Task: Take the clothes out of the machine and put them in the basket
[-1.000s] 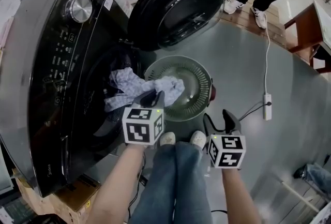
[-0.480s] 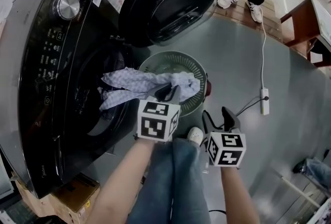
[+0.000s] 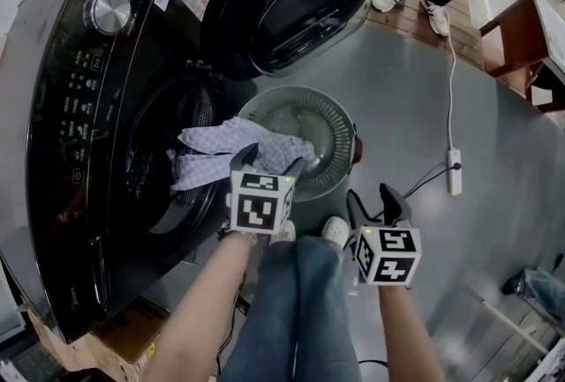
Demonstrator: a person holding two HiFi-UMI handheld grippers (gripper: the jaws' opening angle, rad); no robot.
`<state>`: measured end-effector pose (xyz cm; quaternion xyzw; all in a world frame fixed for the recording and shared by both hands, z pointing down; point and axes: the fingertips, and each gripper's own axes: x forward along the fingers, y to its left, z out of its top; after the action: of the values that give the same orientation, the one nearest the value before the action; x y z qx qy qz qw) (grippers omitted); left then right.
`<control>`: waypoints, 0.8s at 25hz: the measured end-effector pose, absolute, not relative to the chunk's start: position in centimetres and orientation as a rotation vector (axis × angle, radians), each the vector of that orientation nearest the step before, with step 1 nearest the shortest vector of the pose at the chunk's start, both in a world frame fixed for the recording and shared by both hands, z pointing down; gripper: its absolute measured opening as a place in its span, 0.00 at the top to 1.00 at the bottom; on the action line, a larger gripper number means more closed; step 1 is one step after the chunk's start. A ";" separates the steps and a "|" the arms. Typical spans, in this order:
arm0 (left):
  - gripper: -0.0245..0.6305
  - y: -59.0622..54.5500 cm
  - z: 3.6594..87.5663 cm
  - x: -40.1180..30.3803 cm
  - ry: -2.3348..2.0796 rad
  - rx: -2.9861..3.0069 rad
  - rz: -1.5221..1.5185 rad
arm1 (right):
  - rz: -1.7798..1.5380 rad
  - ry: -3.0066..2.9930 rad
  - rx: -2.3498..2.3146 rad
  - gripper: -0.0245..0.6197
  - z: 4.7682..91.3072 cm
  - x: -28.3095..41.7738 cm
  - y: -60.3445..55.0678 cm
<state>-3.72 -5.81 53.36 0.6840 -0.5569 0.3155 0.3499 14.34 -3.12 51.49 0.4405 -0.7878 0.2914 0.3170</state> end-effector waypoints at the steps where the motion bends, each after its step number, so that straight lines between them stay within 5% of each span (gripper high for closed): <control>1: 0.41 -5.4 53.7 -4.5 -1.450 1.761 0.845 | 0.767 -2.074 1.155 0.54 51.6 14.2 -3.1; 20: 0.31 1.4 60.0 -23.0 -1.728 1.310 1.083 | 0.732 -2.090 1.028 0.54 54.0 7.6 -3.4</control>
<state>-23.01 1.37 59.97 0.5061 -0.6674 0.4183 0.3513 7.59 -3.38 53.98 0.3957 -0.8040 0.2816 0.3431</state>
